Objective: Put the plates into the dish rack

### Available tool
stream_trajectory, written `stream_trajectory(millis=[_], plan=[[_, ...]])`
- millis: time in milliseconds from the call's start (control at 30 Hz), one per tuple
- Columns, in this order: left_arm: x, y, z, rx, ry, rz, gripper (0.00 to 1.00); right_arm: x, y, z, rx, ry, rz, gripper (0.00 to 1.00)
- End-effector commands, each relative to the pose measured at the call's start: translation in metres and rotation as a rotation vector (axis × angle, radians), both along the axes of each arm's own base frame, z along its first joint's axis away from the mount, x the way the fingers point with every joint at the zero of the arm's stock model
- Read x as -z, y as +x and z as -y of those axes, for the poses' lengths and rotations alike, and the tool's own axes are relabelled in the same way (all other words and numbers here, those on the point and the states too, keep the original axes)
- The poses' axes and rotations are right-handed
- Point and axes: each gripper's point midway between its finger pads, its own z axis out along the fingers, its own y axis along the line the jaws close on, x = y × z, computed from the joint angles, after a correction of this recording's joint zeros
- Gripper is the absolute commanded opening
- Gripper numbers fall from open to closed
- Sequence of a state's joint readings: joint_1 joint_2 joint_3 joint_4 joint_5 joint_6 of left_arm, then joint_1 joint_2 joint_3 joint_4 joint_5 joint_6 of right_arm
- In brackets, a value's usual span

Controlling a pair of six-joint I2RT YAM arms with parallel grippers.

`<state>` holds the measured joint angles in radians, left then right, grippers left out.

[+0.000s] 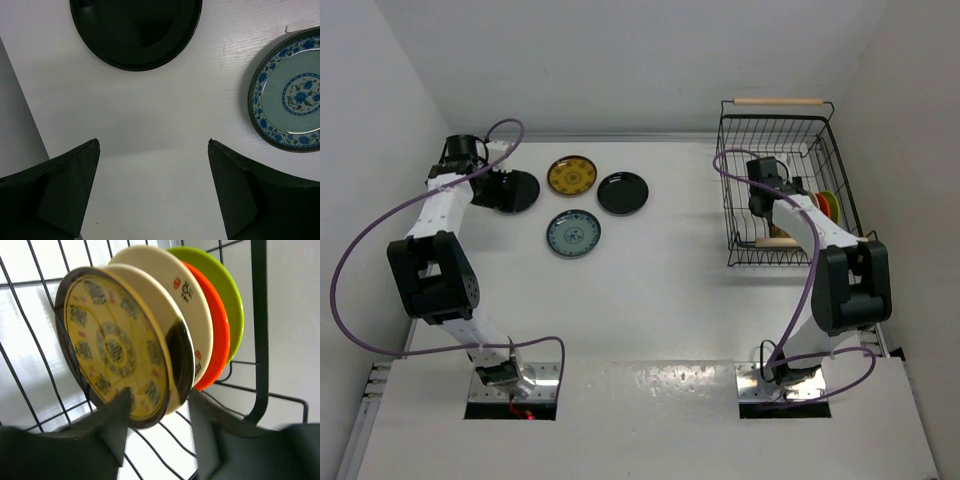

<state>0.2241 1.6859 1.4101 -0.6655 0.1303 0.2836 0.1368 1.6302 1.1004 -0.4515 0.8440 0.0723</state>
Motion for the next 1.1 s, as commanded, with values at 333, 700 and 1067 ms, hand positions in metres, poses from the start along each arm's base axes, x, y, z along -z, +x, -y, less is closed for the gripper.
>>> stream_trajectory(millis=[333, 700, 1067], plan=[[-0.003, 0.014, -0.005, 0.009, -0.064, 0.035, 0.94, -0.132, 0.069, -0.077, -0.252, 0.195, 0.359, 0.89], [-0.018, 0.069, 0.041, 0.172, -0.167, 0.068, 0.54, -0.139, 0.116, -0.257, -0.719, 0.526, 0.484, 0.59], [0.030, 0.193, 0.071, 0.061, -0.259, 0.138, 0.72, -0.088, 0.110, -0.289, -0.763, 0.582, 0.320, 0.60]])
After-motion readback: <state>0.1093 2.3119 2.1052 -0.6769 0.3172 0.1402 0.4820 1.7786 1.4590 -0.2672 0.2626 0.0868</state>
